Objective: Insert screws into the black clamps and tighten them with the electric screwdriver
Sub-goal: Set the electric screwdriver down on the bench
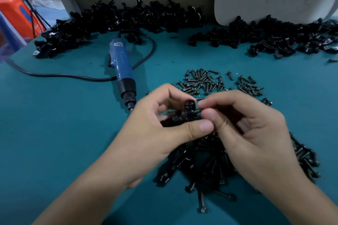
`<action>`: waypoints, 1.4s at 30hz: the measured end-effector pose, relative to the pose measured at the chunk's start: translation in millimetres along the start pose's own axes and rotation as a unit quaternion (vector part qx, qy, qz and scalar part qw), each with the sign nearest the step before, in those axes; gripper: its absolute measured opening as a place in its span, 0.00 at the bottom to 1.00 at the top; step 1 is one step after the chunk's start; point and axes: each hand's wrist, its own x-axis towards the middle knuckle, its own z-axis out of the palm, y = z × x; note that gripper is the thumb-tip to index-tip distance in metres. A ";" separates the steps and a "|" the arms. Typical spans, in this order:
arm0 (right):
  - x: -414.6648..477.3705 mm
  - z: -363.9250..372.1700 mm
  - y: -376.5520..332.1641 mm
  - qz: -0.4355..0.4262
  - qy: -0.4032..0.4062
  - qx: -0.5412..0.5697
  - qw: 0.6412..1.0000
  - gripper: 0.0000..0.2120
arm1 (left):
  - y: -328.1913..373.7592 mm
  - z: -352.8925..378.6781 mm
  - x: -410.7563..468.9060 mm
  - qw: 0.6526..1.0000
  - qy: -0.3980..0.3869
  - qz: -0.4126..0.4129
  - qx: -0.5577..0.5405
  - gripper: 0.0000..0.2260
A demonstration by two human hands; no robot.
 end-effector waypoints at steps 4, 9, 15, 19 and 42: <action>1.9 4.7 -0.6 0.123 -0.068 0.054 0.989 0.12 | -9.4 -3.6 1.2 0.966 0.076 0.165 0.183 0.16; 3.0 4.1 5.9 0.214 -0.118 0.150 0.958 0.07 | -14.2 -4.6 -0.2 0.898 0.049 0.299 0.318 0.14; 5.3 -8.2 9.8 0.158 0.000 0.127 0.979 0.05 | -1.6 -18.0 1.3 0.973 0.126 0.115 0.157 0.16; 4.5 -4.5 10.0 0.126 0.010 0.143 0.982 0.07 | 2.3 -18.5 0.9 0.991 0.079 0.066 0.079 0.15; -5.4 11.2 14.3 0.100 -0.100 0.046 0.989 0.13 | -8.2 -12.6 -5.6 0.998 -0.002 0.059 0.019 0.18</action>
